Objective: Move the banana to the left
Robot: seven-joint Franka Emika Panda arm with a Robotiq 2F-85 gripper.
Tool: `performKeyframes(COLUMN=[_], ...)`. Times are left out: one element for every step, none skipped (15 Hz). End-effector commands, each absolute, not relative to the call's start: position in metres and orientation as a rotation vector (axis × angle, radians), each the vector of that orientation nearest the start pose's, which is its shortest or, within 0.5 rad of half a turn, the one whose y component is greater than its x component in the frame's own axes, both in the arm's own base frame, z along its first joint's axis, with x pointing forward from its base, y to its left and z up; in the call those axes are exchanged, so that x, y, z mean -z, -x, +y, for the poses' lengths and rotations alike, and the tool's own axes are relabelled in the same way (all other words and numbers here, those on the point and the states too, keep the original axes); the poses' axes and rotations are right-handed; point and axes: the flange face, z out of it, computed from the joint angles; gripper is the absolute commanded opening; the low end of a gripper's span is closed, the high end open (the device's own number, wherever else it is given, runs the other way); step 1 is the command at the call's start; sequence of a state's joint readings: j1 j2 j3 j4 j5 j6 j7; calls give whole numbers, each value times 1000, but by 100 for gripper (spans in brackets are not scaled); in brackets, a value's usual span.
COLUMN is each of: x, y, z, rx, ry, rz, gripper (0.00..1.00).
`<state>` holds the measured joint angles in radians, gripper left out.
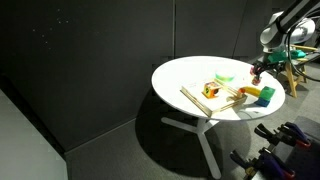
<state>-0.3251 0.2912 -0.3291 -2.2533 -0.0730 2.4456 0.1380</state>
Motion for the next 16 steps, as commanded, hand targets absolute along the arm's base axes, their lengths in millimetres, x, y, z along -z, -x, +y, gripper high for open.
performKeyframes(x=[-232,-230,-228,-225,-222,-219,-215,-212,-207,-204,-199,-196,-191,-188,-184,-180], y=[-427,-427,-429,-430,-430,-431,-432,-433,-434,-435,-436,-438,-439,-440,-441,-442], z=[-341,-343,-346,-348,-351,-354,-357,-359,-362,-364,-366,-368,-370,-372,-373,-374], rx=[-185,-183,-173,-174,-175,-175,-179,-179,-182,-187,-193,-197,-201,-205,-207,-210], ry=[2994,2987,2984,2984,2985,2987,2995,3004,3013,3020,3029,3036,3044,3050,3057,3066], rz=[1149,1146,1147,1143,1136,1133,1126,1115,1105,1092,1077,1071,1058,1046,1031,1008], gripper=[100,100,100,100,100,100,100,100,100,100,100,100,100,100,100,100])
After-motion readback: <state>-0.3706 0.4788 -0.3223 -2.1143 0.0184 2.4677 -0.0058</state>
